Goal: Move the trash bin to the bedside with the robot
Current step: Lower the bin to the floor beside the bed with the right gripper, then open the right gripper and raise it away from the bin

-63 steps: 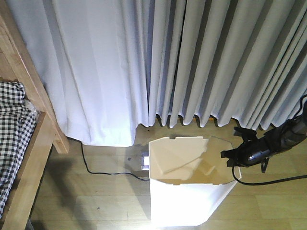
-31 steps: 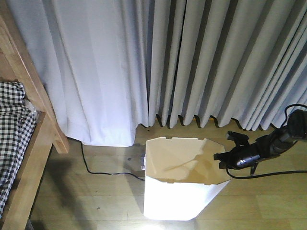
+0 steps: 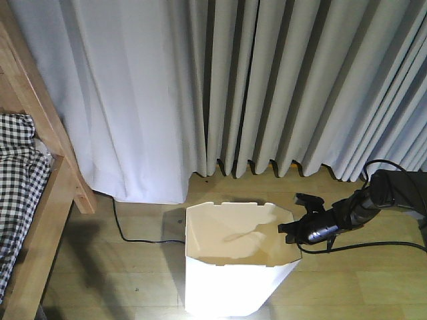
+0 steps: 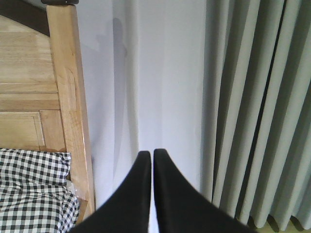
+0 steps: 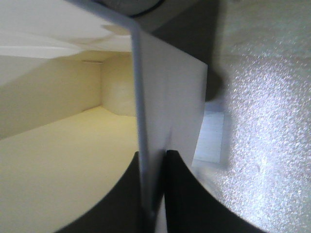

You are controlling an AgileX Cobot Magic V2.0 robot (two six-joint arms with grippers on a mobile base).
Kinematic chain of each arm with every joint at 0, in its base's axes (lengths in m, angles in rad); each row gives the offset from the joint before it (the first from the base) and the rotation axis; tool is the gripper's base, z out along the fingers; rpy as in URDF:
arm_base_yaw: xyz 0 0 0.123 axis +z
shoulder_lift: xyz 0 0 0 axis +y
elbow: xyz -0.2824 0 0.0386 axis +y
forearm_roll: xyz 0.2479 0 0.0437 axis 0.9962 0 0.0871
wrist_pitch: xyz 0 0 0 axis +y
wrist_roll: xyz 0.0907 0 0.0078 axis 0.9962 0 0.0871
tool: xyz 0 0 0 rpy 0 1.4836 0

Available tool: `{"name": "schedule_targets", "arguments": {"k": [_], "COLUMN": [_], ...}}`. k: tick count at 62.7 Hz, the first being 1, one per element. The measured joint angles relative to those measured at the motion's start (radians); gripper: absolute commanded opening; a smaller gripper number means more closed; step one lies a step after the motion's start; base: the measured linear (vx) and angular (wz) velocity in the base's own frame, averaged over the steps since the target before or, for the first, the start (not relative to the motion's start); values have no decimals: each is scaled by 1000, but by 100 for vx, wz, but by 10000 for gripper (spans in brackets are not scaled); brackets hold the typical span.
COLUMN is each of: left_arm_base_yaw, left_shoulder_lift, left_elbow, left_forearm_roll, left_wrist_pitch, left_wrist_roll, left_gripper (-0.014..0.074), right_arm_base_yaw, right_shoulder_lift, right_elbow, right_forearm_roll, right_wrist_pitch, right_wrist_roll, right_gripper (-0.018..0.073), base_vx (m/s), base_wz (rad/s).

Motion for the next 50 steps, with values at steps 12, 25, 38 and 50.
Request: {"name": "schedule_targets", "arguments": {"k": [12,25,38,50], "left_arm_base_yaw": [0,0,0,0], "left_shoulder_lift": [0,0,0,0], "left_elbow": [0,0,0,0], "left_forearm_roll": [0,0,0,0], "left_wrist_pitch": [0,0,0,0], "left_wrist_roll": [0,0,0,0], "left_gripper": [-6,-6,-6,-6], "right_arm_base_yaw": [0,-2,-3,-3], "right_shoulder_lift": [3,-1,-13,-14], "right_elbow": [0,-1,-5,-6], "right_forearm_roll": [-8,-15,-40,-82], "right_wrist_pitch": [15,52,98,97], "right_wrist_roll": [3,21,64,95], "right_gripper": [106,234,351,447], "base_vx": [0,0,0,0], "base_wz": [0,0,0,0]}}
